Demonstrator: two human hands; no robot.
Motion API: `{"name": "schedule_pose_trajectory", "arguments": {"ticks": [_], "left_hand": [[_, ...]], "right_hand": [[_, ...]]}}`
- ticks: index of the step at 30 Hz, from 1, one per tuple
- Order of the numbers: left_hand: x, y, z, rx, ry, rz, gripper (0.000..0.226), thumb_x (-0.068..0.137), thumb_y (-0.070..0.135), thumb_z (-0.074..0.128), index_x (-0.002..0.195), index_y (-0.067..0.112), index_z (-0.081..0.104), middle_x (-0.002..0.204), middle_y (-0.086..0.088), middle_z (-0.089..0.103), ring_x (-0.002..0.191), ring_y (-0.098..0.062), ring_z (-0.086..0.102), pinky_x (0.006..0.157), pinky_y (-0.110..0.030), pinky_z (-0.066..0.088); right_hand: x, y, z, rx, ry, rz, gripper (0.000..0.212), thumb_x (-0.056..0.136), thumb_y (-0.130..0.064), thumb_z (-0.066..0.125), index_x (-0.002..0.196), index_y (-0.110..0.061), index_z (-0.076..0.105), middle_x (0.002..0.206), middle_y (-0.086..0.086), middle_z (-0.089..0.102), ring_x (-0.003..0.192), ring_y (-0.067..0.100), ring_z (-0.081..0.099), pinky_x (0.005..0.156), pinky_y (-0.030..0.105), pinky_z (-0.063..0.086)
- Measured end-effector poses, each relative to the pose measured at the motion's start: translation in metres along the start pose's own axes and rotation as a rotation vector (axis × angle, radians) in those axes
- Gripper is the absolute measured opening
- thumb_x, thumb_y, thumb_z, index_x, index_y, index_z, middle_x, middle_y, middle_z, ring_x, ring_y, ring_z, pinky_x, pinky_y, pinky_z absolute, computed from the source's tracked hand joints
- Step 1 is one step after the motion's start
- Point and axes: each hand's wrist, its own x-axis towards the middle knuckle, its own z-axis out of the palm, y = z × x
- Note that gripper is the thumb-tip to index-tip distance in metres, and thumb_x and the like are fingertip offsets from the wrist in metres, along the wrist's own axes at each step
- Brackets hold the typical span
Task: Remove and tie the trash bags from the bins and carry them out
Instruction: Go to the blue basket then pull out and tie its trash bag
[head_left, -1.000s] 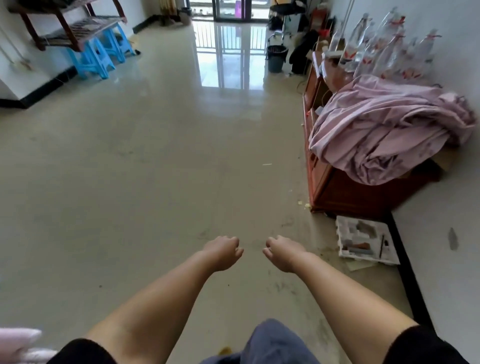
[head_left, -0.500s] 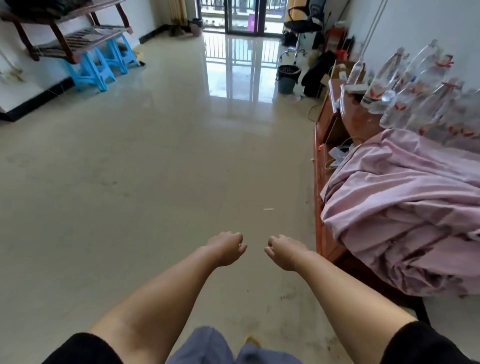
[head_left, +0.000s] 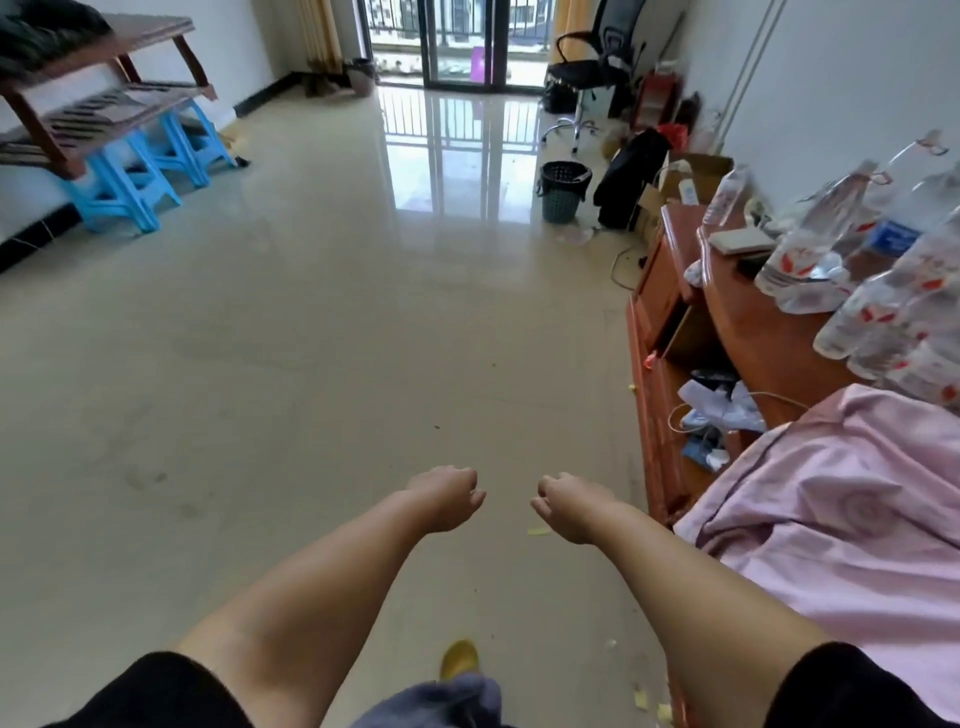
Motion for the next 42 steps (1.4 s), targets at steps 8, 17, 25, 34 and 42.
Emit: {"name": "schedule_pose_trajectory", "arguments": {"ticks": [8,17,25,34,42], "left_hand": [[0.171,-0.014,-0.114,0.037,-0.022,0.051,0.042,0.099,0.041,0.032,0.123,0.013,0.052,0.127,-0.012,0.056,0.115,-0.032,0.054,0.094,-0.038,0.046],[0.39,-0.014,-0.24,-0.035,-0.005,0.018,0.041,0.099,0.039,0.032,0.12,0.011,0.053,0.124,-0.011,0.056,0.112,-0.031,0.054,0.092,-0.038,0.046],[0.546,-0.048,-0.347,-0.113,-0.006,-0.039,0.04,0.099,0.038,0.032,0.117,0.011,0.055,0.121,-0.012,0.059,0.108,-0.031,0.056,0.09,-0.038,0.047],[0.736,-0.147,-0.484,-0.045,-0.014,-0.027,0.041,0.099,0.038,0.031,0.118,0.01,0.054,0.124,-0.013,0.058,0.112,-0.031,0.056,0.089,-0.035,0.045],[0.888,-0.2,-0.609,0.017,-0.044,0.024,0.041,0.101,0.035,0.03,0.121,0.007,0.053,0.125,-0.015,0.057,0.113,-0.031,0.055,0.09,-0.035,0.044]], "right_hand": [[0.153,0.034,-0.116,0.032,0.006,0.023,0.041,0.1,-0.039,0.03,0.124,-0.011,0.048,0.129,0.014,0.051,0.115,0.032,0.052,0.09,0.037,0.043],[0.359,0.121,-0.253,-0.033,-0.009,0.02,0.042,0.1,-0.038,0.028,0.125,-0.01,0.047,0.128,0.014,0.051,0.114,0.033,0.053,0.09,0.038,0.043],[0.527,0.144,-0.372,-0.106,-0.064,-0.037,0.043,0.101,-0.038,0.028,0.127,-0.009,0.047,0.13,0.014,0.051,0.115,0.033,0.053,0.091,0.038,0.044],[0.74,0.113,-0.497,-0.052,-0.066,-0.036,0.042,0.101,-0.036,0.028,0.125,-0.007,0.047,0.129,0.016,0.051,0.114,0.033,0.053,0.088,0.036,0.043],[0.889,0.105,-0.615,0.02,-0.047,-0.004,0.042,0.102,-0.032,0.027,0.127,-0.004,0.045,0.132,0.018,0.046,0.118,0.033,0.05,0.092,0.034,0.041]]}}
